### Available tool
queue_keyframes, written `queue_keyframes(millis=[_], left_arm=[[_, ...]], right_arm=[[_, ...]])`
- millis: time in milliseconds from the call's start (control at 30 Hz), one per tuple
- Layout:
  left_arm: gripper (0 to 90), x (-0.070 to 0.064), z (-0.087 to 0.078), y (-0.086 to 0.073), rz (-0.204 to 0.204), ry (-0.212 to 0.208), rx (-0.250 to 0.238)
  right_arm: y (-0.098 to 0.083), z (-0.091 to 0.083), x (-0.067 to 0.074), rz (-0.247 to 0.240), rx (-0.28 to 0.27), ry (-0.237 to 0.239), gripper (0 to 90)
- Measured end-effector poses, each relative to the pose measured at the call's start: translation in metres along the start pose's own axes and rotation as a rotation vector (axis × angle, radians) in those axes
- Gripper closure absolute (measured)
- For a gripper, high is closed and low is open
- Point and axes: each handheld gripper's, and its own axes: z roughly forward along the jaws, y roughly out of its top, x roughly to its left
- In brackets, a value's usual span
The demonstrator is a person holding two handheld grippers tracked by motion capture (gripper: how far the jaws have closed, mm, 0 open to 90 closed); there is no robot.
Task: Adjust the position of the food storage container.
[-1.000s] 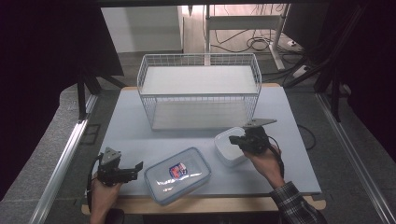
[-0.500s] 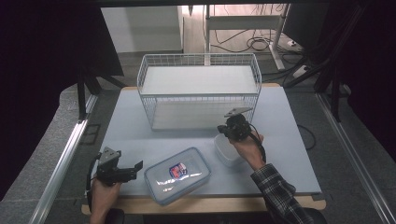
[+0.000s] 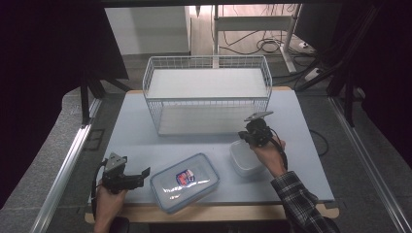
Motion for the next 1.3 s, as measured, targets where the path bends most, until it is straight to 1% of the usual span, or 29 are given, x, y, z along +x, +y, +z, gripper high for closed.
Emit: queue_keyframes(millis=[133,200,233,267,333,400,433,533,600,667,700,767,800,833,867,900,933,1000,1133,1300], left_arm=[[0.6,-0.001,0.0,0.001,0.002,-0.005,0.0],[0.6,-0.003,0.0,0.001,0.009,-0.005,0.006],[0.6,-0.003,0.001,0.001,0.011,-0.005,0.009],[0.6,-0.004,0.001,0.001,0.015,-0.002,0.011],[0.6,-0.004,0.002,0.001,0.021,0.003,0.018],[0.6,-0.004,0.002,0.001,0.015,0.008,0.019],[0.6,-0.004,0.001,0.002,0.012,0.006,0.019],[0.6,-0.005,0.001,0.002,0.006,0.001,0.016],[0.6,-0.006,0.001,0.002,0.011,0.003,0.021],[0.6,-0.007,0.002,0.002,0.013,0.005,0.026],[0.6,-0.007,0.002,0.002,0.014,0.005,0.028],[0.6,-0.007,0.002,0.002,0.019,0.01,0.035],[0.6,-0.006,0.002,0.002,0.019,0.013,0.036],[0.6,-0.006,0.002,0.002,0.018,0.015,0.037],[0.6,-0.006,0.002,0.002,0.016,0.015,0.037],[0.6,-0.006,0.002,0.002,0.016,0.015,0.037],[0.6,-0.006,0.002,0.002,0.016,0.017,0.038],[0.7,-0.006,0.003,0.002,0.016,0.019,0.041],[1.1,-0.007,0.003,0.002,0.023,0.022,0.046],[1.9,-0.006,0.003,0.002,0.023,0.036,0.07]], right_arm=[[-0.017,-0.016,-0.01,0.02,-0.007,-0.032,89.6],[-0.026,-0.022,-0.016,0.046,-0.016,-0.041,89.6],[-0.029,-0.026,-0.019,0.048,-0.026,-0.042,89.6],[-0.032,-0.03,-0.018,0.049,-0.049,-0.037,89.5],[-0.034,-0.04,-0.015,0.058,-0.1,-0.005,89.4],[-0.036,-0.047,-0.006,0.056,-0.139,0.041,89.4],[-0.037,-0.05,0.0,0.048,-0.139,0.062,89.4],[-0.038,-0.051,0.021,-0.002,-0.124,0.114,89.4],[-0.038,-0.049,0.035,-0.03,-0.109,0.15,89.3],[-0.038,-0.045,0.048,-0.055,-0.088,0.172,89.1],[-0.039,-0.042,0.055,-0.079,-0.073,0.177,89.1],[-0.039,-0.036,0.063,-0.11,-0.041,0.167,89.0],[-0.039,-0.034,0.064,-0.119,-0.031,0.16,89.0],[-0.039,-0.032,0.066,-0.124,-0.017,0.142,89.1],[-0.039,-0.03,0.066,-0.129,-0.012,0.134,89.5],[-0.04,-0.03,0.065,-0.117,-0.014,0.14,89.5],[-0.04,-0.03,0.063,-0.113,-0.014,0.137,89.5],[-0.041,-0.031,0.061,-0.125,-0.015,0.088,89.5],[-0.045,-0.036,0.045,-0.079,-0.02,0.044,89.6],[-0.053,-0.045,0.025,-0.04,-0.018,0.008,89.5]])
